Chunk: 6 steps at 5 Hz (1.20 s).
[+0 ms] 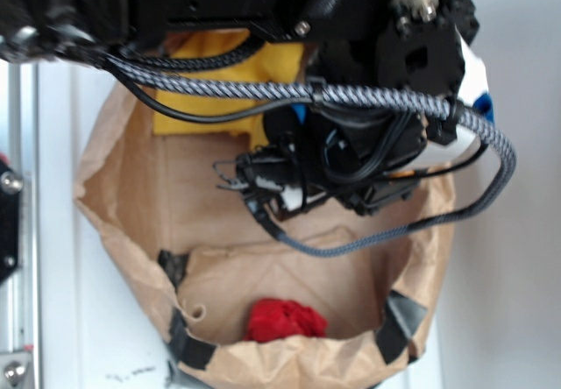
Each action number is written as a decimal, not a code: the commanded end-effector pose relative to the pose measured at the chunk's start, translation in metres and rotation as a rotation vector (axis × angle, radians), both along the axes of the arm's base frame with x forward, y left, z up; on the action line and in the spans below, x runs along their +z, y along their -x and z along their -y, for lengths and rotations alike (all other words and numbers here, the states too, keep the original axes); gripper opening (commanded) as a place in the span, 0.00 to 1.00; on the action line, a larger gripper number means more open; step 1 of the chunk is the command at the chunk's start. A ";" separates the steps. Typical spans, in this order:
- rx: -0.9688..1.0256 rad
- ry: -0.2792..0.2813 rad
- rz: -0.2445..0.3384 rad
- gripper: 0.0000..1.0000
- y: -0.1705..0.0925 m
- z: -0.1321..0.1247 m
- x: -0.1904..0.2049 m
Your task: Grab the red paper.
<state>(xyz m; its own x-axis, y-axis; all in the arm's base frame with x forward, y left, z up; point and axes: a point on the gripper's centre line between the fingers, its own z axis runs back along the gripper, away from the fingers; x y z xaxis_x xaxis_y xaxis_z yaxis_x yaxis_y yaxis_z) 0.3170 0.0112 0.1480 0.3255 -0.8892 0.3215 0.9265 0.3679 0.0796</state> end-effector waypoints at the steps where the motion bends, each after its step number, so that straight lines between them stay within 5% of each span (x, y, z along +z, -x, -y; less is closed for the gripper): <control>1: -0.184 -0.056 0.000 1.00 0.031 0.043 -0.035; 2: -0.268 -0.032 -0.024 1.00 0.042 0.065 -0.054; 4: -0.252 0.142 -0.051 1.00 0.037 0.087 -0.046; 6: -0.284 0.227 -0.060 1.00 0.038 0.100 -0.049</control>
<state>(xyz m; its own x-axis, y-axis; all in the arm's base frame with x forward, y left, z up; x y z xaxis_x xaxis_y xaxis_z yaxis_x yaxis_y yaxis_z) 0.2903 -0.0925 0.0744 0.1397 -0.8596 0.4916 0.9900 0.1125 -0.0845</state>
